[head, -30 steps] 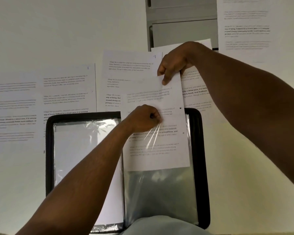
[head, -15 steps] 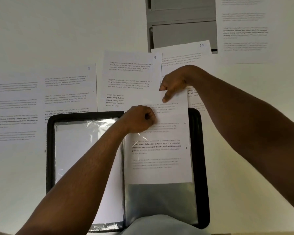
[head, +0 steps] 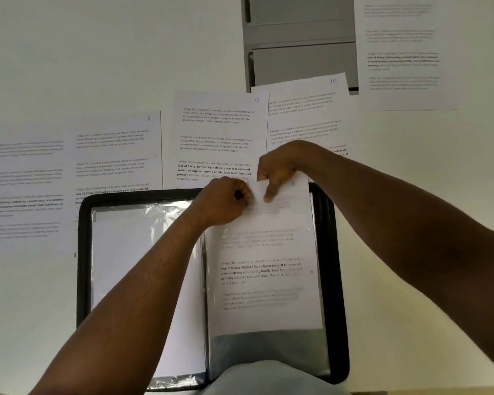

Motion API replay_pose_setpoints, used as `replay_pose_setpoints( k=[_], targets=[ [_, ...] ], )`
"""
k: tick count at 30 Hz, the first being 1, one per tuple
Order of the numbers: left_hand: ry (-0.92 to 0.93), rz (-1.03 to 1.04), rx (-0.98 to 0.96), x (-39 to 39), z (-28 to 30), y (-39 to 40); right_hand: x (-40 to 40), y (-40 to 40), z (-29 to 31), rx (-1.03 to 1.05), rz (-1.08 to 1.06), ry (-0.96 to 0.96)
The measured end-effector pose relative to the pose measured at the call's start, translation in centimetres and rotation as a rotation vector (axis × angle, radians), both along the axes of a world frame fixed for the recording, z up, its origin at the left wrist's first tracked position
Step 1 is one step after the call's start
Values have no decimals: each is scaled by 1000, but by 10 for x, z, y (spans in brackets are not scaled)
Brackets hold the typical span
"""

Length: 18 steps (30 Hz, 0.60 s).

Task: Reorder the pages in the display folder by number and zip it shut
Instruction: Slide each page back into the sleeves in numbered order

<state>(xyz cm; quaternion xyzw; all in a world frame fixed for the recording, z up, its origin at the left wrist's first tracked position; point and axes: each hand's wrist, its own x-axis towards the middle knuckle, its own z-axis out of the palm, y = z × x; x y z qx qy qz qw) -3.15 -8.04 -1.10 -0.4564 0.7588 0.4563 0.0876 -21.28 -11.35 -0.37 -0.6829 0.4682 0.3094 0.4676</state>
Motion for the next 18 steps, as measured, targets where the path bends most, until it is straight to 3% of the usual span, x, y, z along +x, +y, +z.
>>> replay_pose_setpoints(
  k=[5, 14, 18],
  targets=[
    [12, 13, -10, 1, 2, 1, -3, 4, 3, -73, 7, -17],
    [55, 32, -41, 8, 5, 5, 3, 24, 4, -6, 24, 75],
    [65, 47, -67, 9, 7, 8, -7, 29, 13, -124, -150, 12]
  ],
)
